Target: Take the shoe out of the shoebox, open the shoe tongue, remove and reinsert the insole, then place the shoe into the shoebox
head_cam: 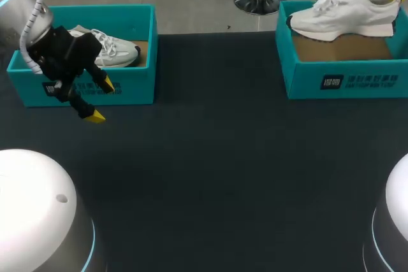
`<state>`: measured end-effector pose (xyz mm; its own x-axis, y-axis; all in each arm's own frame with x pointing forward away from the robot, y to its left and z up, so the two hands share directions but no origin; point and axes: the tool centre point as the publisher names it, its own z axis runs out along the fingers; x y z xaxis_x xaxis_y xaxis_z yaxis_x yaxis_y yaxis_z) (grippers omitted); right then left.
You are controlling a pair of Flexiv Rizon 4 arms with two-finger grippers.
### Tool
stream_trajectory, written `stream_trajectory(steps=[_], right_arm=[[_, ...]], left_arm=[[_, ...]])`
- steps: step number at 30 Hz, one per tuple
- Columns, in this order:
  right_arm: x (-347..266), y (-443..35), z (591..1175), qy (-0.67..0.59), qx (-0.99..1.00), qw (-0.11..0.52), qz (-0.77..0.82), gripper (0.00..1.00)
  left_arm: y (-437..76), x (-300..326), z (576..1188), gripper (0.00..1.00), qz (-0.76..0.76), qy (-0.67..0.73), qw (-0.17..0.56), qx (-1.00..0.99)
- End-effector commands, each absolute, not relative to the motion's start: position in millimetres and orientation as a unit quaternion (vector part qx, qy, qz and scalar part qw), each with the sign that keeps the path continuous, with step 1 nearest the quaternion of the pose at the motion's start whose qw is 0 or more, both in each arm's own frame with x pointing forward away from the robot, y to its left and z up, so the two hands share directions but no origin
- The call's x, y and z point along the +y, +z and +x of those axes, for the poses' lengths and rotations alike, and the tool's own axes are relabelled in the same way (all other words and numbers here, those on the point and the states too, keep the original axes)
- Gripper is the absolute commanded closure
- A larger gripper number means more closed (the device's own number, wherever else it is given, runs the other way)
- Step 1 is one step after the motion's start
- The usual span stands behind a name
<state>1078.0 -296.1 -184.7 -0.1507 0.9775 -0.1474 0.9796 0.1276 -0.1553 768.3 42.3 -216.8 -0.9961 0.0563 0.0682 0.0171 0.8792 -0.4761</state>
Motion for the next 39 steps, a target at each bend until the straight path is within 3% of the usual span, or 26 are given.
stream_trajectory(steps=[1,39], right_arm=[[-306.1,-194.2,1073.6,-0.102,0.741,0.012,0.664,1.0],[-354.3,-262.2,1090.2,-0.1,0.713,-0.004,0.694,1.0]], left_arm=[[-216.7,42.7,768.4,0.0,-0.019,0.244,0.04,-0.969],[-216.7,42.7,768.4,0.0,-0.019,0.244,0.04,-0.969]])
